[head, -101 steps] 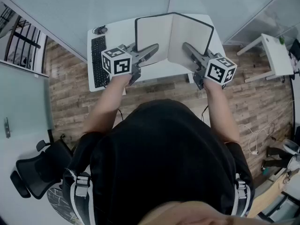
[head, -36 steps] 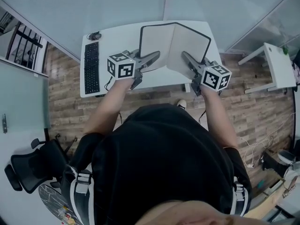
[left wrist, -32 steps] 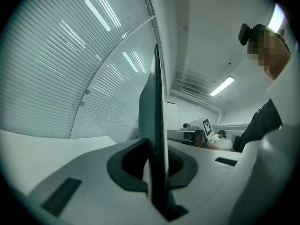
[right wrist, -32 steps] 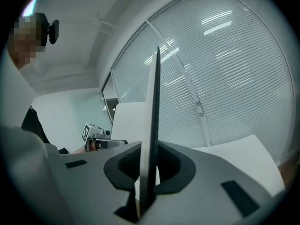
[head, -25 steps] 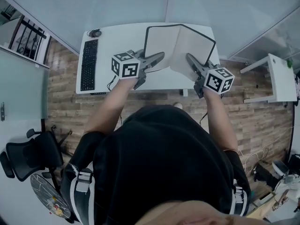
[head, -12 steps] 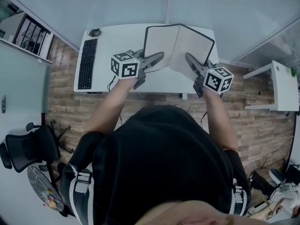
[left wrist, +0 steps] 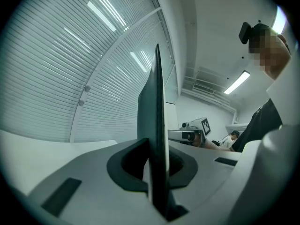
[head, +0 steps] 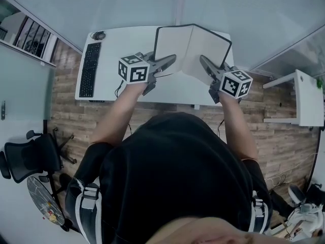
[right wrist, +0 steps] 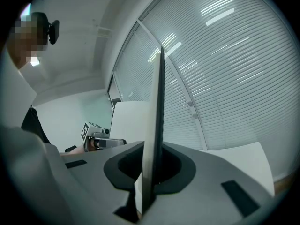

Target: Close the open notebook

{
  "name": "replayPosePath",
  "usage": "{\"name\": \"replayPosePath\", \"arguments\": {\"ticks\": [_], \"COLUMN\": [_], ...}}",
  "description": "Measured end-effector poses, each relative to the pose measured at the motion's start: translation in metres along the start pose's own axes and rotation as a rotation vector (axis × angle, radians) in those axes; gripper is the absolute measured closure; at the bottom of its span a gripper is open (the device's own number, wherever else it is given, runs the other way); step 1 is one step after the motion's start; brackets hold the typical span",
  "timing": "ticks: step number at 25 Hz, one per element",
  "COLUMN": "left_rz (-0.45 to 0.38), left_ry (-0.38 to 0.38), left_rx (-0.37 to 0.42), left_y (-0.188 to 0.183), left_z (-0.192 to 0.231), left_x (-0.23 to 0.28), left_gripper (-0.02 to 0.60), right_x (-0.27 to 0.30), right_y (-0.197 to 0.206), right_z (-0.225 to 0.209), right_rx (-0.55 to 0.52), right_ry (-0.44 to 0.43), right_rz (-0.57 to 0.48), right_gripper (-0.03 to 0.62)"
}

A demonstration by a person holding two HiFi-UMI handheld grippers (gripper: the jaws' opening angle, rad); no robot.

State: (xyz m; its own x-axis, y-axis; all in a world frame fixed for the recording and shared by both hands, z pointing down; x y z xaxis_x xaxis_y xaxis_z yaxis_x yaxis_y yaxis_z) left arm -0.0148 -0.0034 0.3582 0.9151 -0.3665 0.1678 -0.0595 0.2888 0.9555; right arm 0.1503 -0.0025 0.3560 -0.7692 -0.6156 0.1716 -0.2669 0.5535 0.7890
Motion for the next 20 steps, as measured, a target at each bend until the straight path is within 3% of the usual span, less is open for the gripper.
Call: {"name": "replayPosePath", "arguments": {"ticks": [20], "left_rz": [-0.003], "left_ry": [-0.080], "left_rx": [-0.020], "left_y": [-0.011], "left_z": [0.023], "left_x": [0.076], "left_gripper": [0.537], "right_x": [-0.004], "right_y": [-0.046], "right_z": [-0.078], "right_rx": [-0.004], "right_ry": [-0.075], "right_rz": [0.060], "right_gripper": [0.525]}}
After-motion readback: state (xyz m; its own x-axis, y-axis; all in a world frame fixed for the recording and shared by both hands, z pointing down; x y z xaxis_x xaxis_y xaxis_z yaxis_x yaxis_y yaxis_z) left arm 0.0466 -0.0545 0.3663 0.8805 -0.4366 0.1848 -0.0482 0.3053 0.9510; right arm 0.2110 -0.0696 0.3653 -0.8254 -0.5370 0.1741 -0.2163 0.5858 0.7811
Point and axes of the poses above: the fingertips, and each gripper's own axes: x forward along the fingers, z to its left, y out of its underside, the point moved 4 cm from there along -x, backward along the fingers, and after that the axes turned 12 degrees about x, right-handed, at the moved point
